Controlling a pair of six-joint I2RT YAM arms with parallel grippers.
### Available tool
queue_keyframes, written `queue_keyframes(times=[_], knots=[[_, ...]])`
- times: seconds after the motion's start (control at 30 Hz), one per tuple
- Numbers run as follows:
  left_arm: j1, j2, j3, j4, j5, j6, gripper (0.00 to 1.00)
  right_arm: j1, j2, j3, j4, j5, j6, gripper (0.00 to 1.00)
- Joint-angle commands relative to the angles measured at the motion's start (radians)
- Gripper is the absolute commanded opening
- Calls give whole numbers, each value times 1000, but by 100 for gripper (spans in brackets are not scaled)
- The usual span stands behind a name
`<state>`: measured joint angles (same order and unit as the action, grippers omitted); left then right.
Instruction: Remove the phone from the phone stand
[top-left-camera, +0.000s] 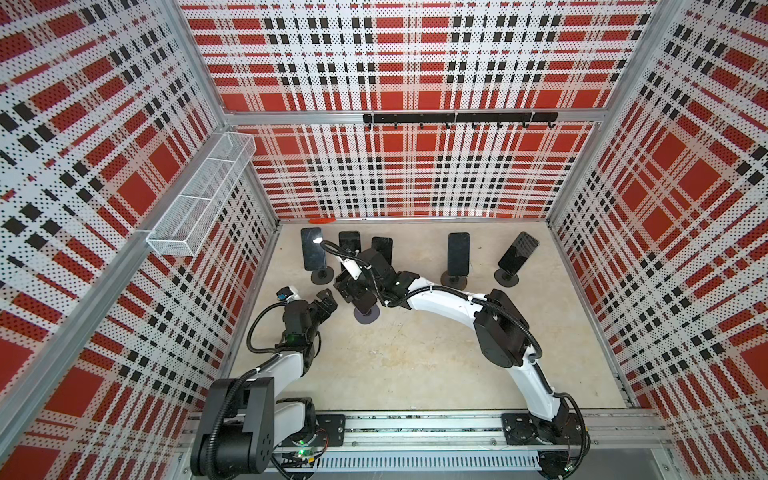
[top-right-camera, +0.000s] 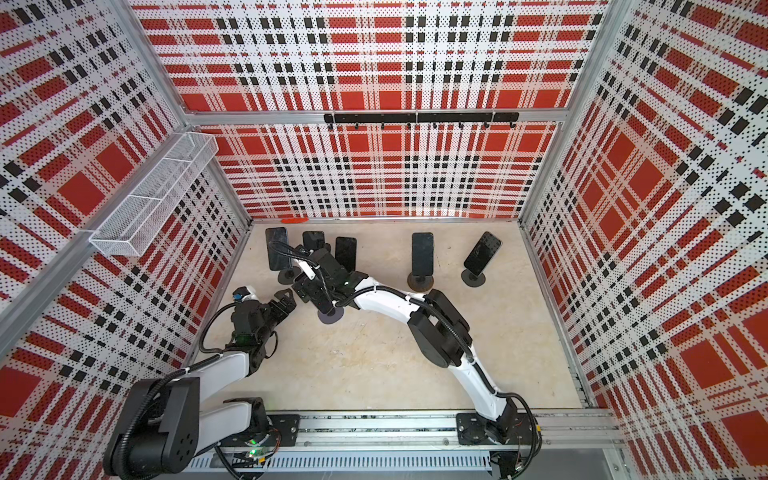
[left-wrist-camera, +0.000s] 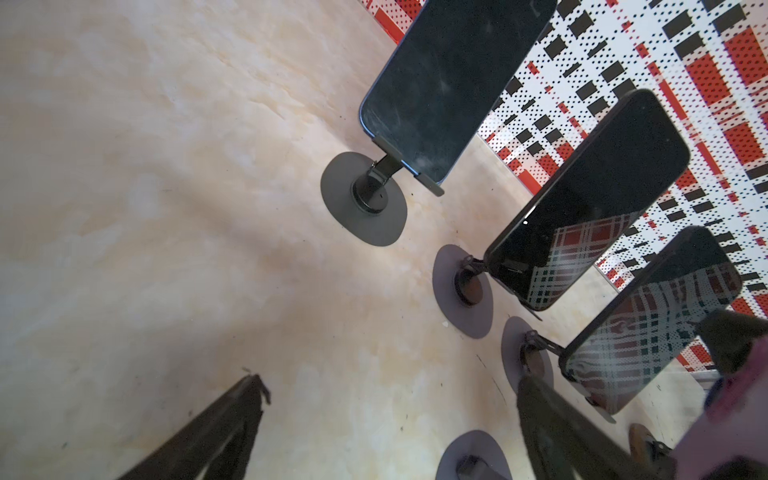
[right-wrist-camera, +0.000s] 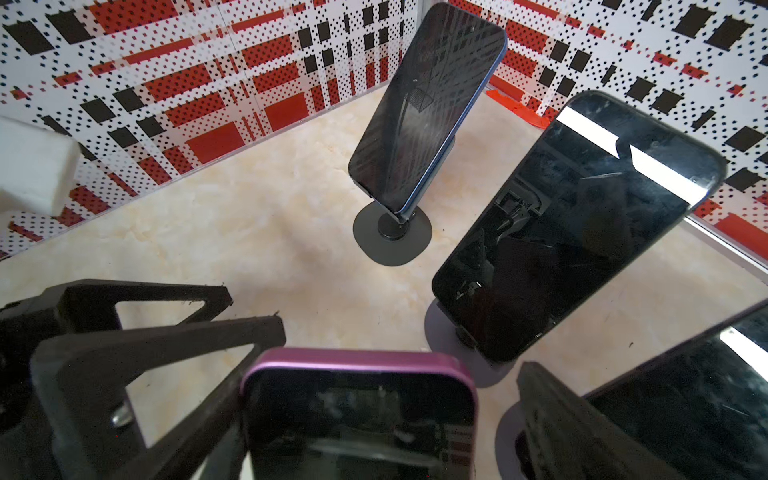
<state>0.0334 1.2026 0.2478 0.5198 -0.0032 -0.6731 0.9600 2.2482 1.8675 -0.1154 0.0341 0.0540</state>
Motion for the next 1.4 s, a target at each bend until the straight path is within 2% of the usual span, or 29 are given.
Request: queue_keyframes(times=[0.0, 0.37, 0.83, 1.27, 1.3, 1.37], knots=[[10, -10, -7, 23, 13, 4, 98, 6, 28, 28, -5, -17, -31, 98], [17, 0, -16, 31, 8, -9, 98, 4, 12, 17, 10, -26, -44, 90], [27, 19, -21, 43, 12, -20, 98, 4, -41, -12, 30, -47, -54, 85], [34, -8, -38, 32, -24, -27, 98, 2, -148, -100, 117, -53, -31, 85], [34, -1, -36, 35, -16, -29, 98, 3, -144, -99, 113, -54, -31, 86], [33, 11, -27, 34, 3, -25, 98, 4, -136, -99, 105, -49, -23, 97]])
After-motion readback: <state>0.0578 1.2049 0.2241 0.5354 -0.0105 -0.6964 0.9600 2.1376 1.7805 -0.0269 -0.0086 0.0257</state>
